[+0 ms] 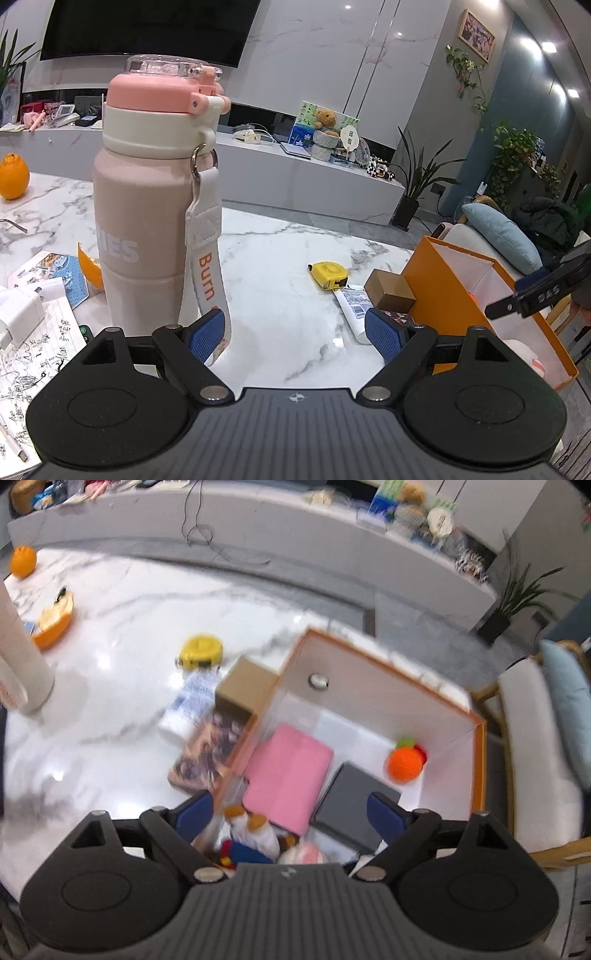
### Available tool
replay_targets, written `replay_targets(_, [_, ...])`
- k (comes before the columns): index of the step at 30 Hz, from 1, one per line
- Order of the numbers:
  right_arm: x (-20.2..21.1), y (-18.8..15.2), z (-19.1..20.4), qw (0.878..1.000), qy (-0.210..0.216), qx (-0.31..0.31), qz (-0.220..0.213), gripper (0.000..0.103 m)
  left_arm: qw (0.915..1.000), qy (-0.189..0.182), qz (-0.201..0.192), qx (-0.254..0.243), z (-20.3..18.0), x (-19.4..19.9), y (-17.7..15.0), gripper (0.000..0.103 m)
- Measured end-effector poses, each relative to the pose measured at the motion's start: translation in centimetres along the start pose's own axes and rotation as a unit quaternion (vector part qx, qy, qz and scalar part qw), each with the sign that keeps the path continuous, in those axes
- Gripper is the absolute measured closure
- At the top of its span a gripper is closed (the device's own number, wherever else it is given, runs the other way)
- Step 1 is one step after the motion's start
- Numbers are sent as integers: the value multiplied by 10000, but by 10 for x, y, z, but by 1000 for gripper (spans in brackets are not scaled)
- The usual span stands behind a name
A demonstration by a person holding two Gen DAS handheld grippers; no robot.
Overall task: Organize objects
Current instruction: 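Move the right gripper to the anime-print card box and grasp it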
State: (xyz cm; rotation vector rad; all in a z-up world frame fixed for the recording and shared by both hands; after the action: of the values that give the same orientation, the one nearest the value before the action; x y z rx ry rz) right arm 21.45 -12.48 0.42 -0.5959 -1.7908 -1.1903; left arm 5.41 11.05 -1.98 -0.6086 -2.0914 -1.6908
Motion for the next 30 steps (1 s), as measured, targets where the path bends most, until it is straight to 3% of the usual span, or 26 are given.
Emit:
replay_targets(3, [14,9,14,9978,625,-116,-207,11,10000,25,14,72,3,-1,0,5])
replay_targets(7, [19,28,36,9949,923,-249,-307,9,9998,11,63,175,6,-3,1,5])
replay_targets(14, [-31,50,69,9951,756,-523,367,9,9998,-15,67,212,9,-1,0,5])
replay_targets(22, [-65,24,70,9870,1008,-1042,699,14,9994,-106,65,328,13,2,1,5])
replay_targets(25, [-63,22,66,9896,924,-995,483,36,9994,-97,111,313,12,1,0,5])
replay_targets(27, [-62,22,58,9907,762,-1021,480,64,9994,-90,180,289,10,-2,0,5])
replay_targets(28, [-62,22,55,9914,687,-990,504,71,9994,-86,207,280,9,-3,0,5])
replay_targets(30, [-62,21,47,9918,575,-985,575,95,9994,-88,246,235,7,-5,-1,5])
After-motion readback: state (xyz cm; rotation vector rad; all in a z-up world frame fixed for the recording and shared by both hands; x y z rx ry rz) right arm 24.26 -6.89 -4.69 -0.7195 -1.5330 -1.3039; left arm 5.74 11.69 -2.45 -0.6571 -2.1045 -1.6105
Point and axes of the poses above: each gripper's, at about its wrist camera, not at the fingertips, and x roughly against the way its jaws point, z to its left, y to its top, the point moved 1 cm from there along -x, roughly the way its jaws point, and after that the axes turned 6 degrees about -x, right-handed, at the moved point
